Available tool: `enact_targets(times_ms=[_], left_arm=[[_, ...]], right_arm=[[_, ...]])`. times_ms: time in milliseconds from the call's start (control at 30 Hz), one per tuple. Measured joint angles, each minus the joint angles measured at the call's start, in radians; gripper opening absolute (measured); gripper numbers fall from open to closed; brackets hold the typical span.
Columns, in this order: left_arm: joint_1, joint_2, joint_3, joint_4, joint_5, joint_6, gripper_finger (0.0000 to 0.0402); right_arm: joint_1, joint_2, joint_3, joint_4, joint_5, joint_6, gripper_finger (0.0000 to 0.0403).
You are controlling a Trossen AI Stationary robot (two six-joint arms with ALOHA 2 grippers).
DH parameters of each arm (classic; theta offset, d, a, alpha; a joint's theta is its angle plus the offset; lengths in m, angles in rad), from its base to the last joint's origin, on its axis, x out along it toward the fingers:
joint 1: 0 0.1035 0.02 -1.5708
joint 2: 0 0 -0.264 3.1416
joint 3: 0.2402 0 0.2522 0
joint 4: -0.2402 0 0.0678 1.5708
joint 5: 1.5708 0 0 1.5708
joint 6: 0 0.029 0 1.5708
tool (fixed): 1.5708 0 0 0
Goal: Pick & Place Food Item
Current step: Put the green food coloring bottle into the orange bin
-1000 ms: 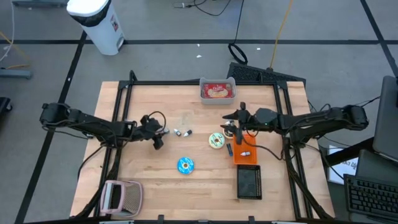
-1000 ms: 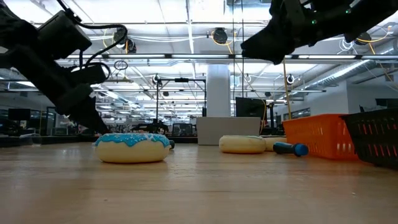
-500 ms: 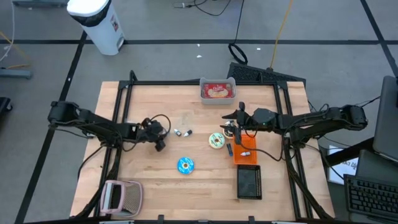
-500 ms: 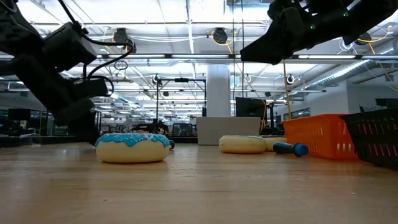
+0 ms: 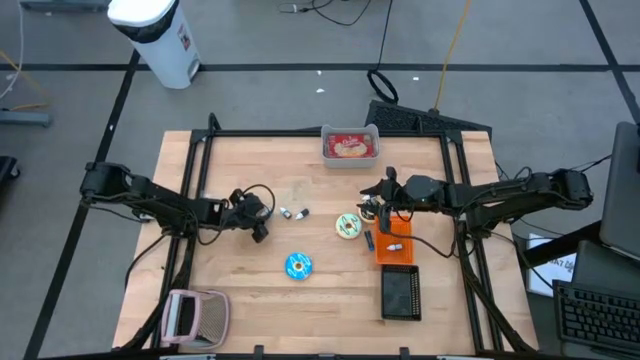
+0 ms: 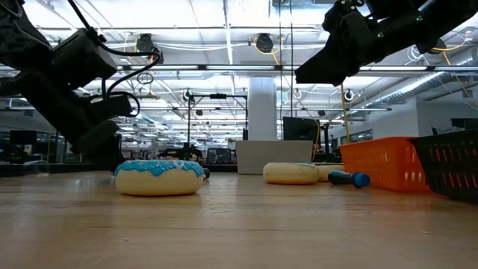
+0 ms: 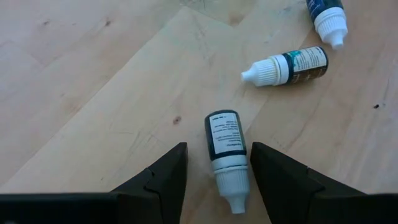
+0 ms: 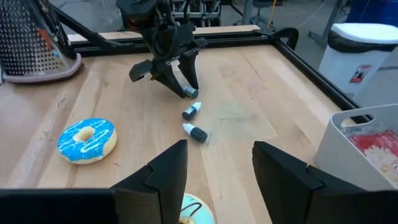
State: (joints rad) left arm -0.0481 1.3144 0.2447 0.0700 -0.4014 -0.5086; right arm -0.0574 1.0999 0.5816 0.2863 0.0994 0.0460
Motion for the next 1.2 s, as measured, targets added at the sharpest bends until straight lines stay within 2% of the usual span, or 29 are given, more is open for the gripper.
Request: enact_targets(times_ms=[333, 567, 700, 867, 1000, 1200], left_arm=[[0.0, 0.001, -0.002, 0.034, 0.014, 0.057, 0.0064], [0.001, -0.023, 0.054, 0.051, -0.019, 0.173, 0.0068], [0.0, -0.033, 0.176, 0.053, -0.046, 0.319, 0.0076], [0.0, -0.016, 0.348, 0.055, -0.053, 0.532, 0.0064], [-0.002, 0.014, 0.465, 0.056, -0.055, 0.637, 0.007], [-0.012, 0.13, 0.599, 0.06, -0.001, 0.692, 0.0074]], right_arm=[[0.0, 0.0, 0.0, 0.0, 0.001, 0.021, 0.0167], [0.0, 0.0, 0.0, 0.018, 0.002, 0.038, 0.0164], [0.0, 0.0, 0.0, 0.043, 0.003, 0.066, 0.0164], [0.0, 0.0, 0.0, 0.042, 0.003, 0.074, 0.0162], [0.004, 0.029, 0.001, 0.07, 0.001, 0.071, 0.0164], [0.05, 0.172, 0.001, 0.225, 0.003, -0.145, 0.0163]])
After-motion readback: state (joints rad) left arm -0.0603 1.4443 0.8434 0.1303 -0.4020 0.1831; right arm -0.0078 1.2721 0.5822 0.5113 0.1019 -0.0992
